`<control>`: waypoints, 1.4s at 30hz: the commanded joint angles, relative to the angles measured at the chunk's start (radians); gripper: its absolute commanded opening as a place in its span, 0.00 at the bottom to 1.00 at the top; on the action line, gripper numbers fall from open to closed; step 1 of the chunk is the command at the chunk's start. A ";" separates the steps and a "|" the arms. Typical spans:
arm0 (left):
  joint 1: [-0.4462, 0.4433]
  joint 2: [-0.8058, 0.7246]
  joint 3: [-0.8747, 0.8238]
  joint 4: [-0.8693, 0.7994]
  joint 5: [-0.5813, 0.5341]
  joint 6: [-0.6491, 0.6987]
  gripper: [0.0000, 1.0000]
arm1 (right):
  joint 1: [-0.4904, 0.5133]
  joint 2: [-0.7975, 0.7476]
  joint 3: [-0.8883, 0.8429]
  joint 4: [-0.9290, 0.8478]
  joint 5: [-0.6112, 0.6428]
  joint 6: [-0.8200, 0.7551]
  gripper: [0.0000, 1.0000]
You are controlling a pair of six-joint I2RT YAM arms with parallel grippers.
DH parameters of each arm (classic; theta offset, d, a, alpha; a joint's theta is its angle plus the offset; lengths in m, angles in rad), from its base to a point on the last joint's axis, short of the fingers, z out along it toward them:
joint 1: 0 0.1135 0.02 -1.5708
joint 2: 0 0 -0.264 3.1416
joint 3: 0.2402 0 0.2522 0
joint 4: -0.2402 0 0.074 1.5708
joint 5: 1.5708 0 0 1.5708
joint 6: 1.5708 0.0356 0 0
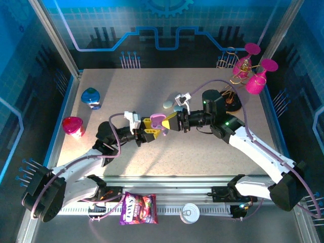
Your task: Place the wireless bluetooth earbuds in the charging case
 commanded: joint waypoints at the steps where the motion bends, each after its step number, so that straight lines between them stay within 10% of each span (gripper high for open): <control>1: -0.007 0.013 0.031 0.080 0.027 -0.044 0.30 | 0.017 0.001 0.014 0.004 0.046 -0.046 0.18; 42: -0.008 0.030 0.033 0.131 0.032 -0.075 0.30 | 0.032 0.036 0.106 -0.254 0.237 -0.064 0.49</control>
